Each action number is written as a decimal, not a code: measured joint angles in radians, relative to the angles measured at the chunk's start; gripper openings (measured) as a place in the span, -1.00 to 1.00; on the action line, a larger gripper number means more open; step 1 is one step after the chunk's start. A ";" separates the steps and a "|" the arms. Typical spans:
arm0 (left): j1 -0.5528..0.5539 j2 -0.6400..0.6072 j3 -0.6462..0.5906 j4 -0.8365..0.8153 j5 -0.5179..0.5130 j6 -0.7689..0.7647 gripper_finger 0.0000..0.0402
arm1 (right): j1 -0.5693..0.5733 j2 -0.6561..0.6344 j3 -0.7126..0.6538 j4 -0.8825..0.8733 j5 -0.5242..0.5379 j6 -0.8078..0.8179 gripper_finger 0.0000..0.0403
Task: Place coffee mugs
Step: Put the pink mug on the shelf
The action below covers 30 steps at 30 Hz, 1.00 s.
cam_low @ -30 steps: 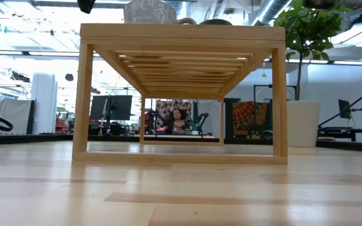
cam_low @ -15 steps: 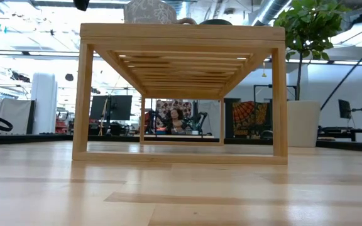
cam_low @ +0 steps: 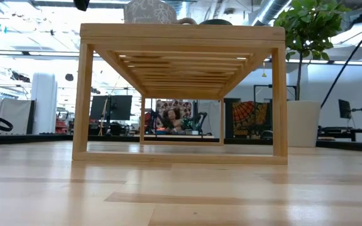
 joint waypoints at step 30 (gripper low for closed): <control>0.000 0.000 0.000 0.001 -0.027 0.010 -1.00 | 0.008 0.048 -0.005 0.074 0.019 -0.144 -0.42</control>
